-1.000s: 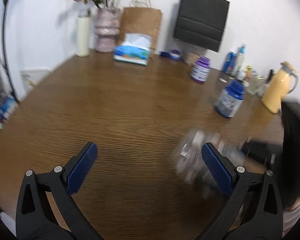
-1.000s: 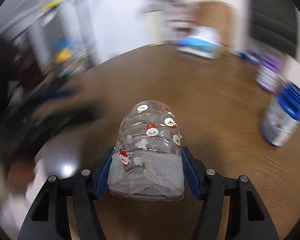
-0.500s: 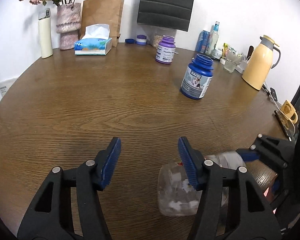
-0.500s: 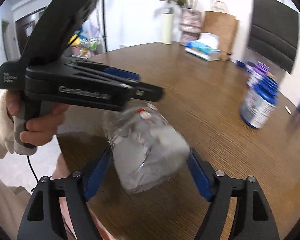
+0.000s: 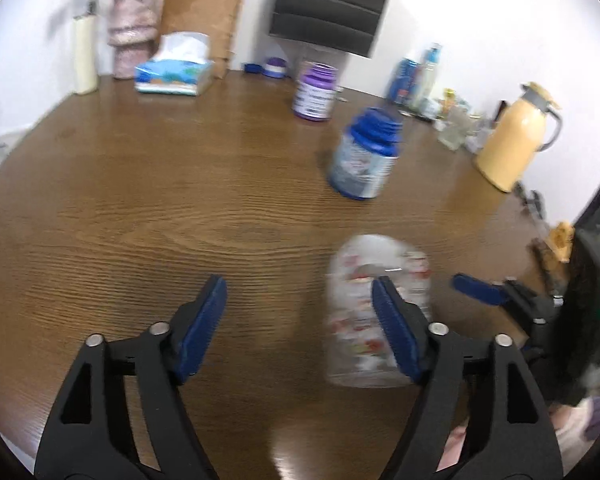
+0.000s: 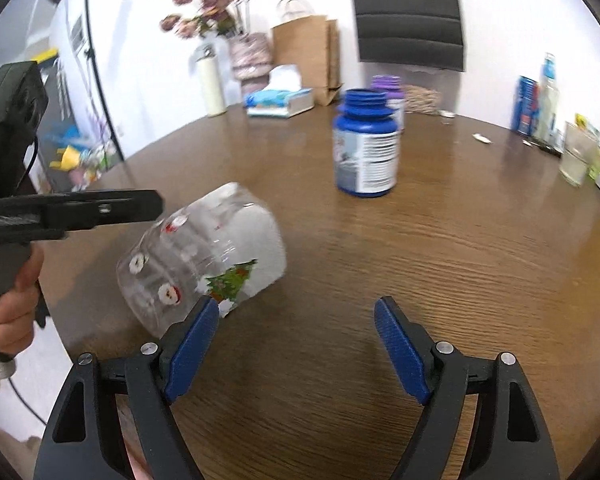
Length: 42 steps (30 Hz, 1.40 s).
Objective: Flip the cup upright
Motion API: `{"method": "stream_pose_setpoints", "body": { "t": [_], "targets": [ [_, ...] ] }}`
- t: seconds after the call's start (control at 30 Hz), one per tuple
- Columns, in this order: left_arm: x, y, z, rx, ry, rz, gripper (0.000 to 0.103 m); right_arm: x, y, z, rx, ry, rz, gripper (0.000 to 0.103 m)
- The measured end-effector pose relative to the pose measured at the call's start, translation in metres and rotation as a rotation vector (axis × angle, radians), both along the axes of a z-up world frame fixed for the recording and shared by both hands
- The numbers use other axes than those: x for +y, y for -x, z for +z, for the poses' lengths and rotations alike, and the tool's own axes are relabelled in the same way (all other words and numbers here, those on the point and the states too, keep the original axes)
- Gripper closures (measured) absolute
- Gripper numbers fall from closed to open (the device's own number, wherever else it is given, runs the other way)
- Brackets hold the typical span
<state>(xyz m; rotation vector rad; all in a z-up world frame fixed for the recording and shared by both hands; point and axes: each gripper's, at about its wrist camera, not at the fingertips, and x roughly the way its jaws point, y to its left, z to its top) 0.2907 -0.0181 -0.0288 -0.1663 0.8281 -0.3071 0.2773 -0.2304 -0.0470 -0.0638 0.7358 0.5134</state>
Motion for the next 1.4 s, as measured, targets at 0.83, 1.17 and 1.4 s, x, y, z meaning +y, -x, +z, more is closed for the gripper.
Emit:
{"method": "stream_pose_setpoints", "body": {
  "t": [0.83,1.17,1.4],
  "targets": [
    [-0.044,-0.008,0.063,-0.245,-0.193,-0.007,0.045,-0.055,-0.012,0.077,-0.055,-0.320,0.008,0.015],
    [-0.027,-0.021,0.132,-0.627,-0.172,-0.023,0.045,0.010,-0.112,0.160,0.076,-0.672,0.322,0.005],
    [0.001,-0.052,0.125,-0.655,-0.023,-0.041,0.045,0.059,-0.172,0.154,0.210,-0.726,0.474,0.037]
  ]
}}
